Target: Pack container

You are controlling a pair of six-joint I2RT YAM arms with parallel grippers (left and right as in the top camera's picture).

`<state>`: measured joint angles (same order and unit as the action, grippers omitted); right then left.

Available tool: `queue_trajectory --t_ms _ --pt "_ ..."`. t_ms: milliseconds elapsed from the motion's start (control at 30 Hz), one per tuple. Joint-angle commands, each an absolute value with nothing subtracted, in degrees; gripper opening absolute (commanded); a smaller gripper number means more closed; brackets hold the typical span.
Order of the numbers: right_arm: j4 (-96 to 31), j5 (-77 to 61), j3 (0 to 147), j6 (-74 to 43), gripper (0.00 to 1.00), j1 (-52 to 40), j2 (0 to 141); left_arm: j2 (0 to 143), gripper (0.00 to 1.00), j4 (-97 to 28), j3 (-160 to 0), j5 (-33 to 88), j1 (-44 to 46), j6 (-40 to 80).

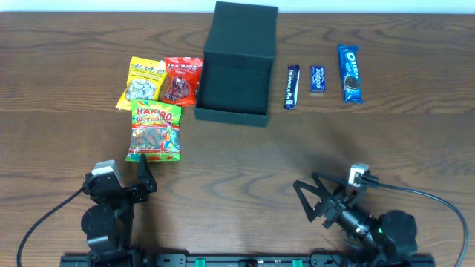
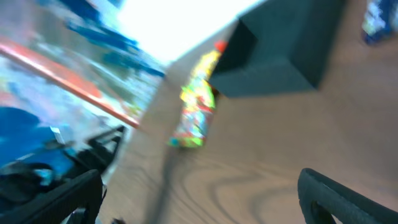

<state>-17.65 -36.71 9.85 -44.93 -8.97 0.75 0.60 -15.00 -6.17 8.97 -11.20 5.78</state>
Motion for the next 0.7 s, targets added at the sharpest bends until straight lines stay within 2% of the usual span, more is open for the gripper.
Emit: queue_trajectory --t_ms 0,133,300,500,667 --pt "-7.07 -38.63 10.13 -49.10 0.99 -9.50 1.78 0.25 0.95 -15.49 -4.75 8.56 -11.22 5.15" --pt "3.03 -39.09 12.88 -50.19 0.99 -9.50 12.19 0.25 0.95 -15.49 -4.78 8.56 -11.22 5.15" --pt "2.85 -41.01 24.32 -40.86 0.91 -9.52 31.38 0.25 0.95 -15.49 -4.78 8.56 -11.22 5.15" --pt "-7.73 -39.27 44.12 -29.39 0.81 -9.85 55.57 0.25 0.95 -15.49 -4.75 8.56 -11.22 5.15" --pt "-18.28 -28.29 58.30 -21.41 0.85 -14.48 70.32 0.25 0.95 -15.49 -4.78 8.56 -11.22 5.15"
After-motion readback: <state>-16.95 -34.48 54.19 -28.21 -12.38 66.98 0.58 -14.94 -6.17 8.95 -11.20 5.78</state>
